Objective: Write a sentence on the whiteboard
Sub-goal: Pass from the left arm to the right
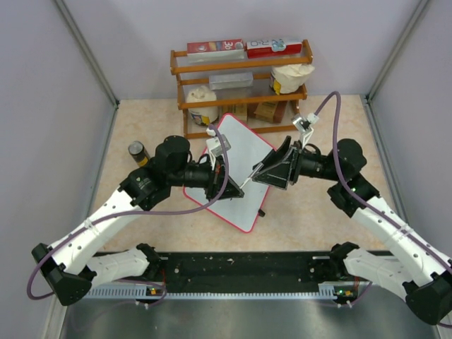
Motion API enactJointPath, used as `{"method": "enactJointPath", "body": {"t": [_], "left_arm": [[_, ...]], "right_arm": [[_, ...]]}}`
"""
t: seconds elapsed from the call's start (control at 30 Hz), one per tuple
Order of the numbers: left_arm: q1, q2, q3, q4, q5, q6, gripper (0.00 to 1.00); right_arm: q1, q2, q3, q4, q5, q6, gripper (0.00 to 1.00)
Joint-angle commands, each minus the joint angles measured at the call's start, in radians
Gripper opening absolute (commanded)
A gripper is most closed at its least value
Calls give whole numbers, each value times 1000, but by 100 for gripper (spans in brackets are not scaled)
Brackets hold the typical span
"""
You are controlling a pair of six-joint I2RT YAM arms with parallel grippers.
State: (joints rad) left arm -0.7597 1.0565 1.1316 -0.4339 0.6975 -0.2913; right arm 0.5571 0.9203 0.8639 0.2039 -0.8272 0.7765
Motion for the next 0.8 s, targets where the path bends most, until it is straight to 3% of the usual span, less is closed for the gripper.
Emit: {"method": "enactJointPath", "body": {"t": [0.0, 0.07, 0.2, 0.37, 0.6, 0.77], "left_arm": [[2, -13, 17, 52, 33, 14, 0], [2, -16, 10, 58, 23, 14, 0], [2, -7, -4, 83, 40, -3, 0], [2, -3, -13, 92, 45, -8, 0], [0, 5, -30, 103, 56, -20, 0], [-1, 10, -42, 132, 56, -39, 0]], "right_arm": [[-8, 17, -6, 98, -76, 55, 65], [-8, 18, -8, 74, -73, 44, 58], [-6, 26, -20, 95, -85, 55, 55], [-3, 29, -22, 106, -82, 67, 43], [0, 38, -22, 115, -81, 78, 43], [12, 54, -16, 88, -95, 57, 36]]}}
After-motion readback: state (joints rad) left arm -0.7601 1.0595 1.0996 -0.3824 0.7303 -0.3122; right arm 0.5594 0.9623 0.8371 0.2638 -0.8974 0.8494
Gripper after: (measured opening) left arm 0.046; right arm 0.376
